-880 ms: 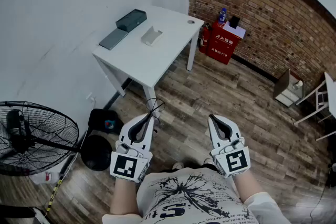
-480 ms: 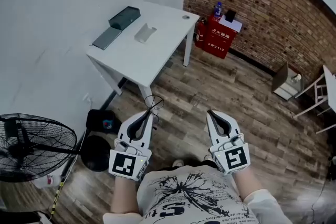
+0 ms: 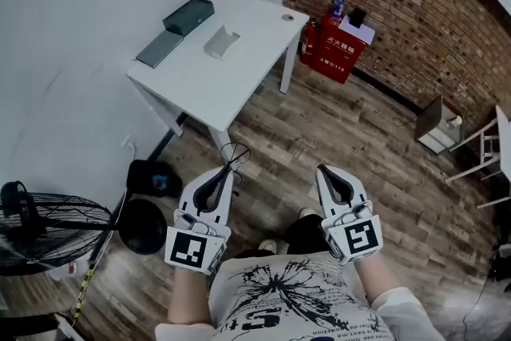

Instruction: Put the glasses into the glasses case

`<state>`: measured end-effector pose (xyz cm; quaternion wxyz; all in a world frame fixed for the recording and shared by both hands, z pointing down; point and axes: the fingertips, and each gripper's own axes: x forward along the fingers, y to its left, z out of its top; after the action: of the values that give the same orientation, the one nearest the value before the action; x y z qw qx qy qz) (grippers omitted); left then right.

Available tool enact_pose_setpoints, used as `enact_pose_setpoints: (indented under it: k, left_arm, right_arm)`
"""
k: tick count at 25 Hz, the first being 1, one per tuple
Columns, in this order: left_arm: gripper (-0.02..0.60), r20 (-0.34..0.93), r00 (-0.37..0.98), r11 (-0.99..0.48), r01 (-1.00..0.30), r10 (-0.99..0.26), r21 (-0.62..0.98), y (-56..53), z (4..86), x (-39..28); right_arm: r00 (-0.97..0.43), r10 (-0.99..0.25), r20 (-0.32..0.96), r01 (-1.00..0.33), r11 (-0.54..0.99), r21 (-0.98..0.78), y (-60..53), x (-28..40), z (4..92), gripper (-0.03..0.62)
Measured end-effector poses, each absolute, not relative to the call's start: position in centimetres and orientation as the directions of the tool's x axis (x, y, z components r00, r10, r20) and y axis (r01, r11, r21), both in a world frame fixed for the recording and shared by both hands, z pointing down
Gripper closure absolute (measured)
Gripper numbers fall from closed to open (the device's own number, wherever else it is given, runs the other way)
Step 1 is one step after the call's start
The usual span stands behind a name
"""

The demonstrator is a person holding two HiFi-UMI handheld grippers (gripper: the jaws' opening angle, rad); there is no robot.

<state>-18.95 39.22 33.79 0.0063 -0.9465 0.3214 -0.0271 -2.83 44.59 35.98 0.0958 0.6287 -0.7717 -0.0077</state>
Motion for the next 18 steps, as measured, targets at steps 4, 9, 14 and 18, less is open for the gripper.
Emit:
enact_pose_setpoints:
  k: [4, 9, 14, 18]
  left_arm:
    - [0.560, 0.061, 0.762, -0.764, -0.644, -0.644, -0.025, 35.0, 34.5, -17.4]
    - [0.560, 0.070, 0.716, -0.719, -0.693, -0.694, -0.039, 28.2, 35.5, -13.1]
    - [0.560, 0.091, 0.651, -0.656, -0.754, -0.754, -0.046, 19.7, 35.4, -6.7]
    - [0.560, 0.114, 0.587, -0.593, -0.805, -0.802, -0.029, 13.4, 35.5, -1.8]
  right_arm:
    - [-0.233, -0.962, 0.144, -0.958, 0.253, 0.135, 39.8, -0.7, 36.7, 0.579]
    - [-0.313, -0.938, 0.147, -0.931, 0.333, 0.149, 31.6, 3.3, 37.9, 0.579]
    - [-0.414, -0.904, 0.108, -0.890, 0.426, 0.163, 21.5, 9.5, 37.1, 0.579]
    - [-0.484, -0.863, 0.147, -0.853, 0.503, 0.142, 14.2, 14.8, 37.5, 0.579]
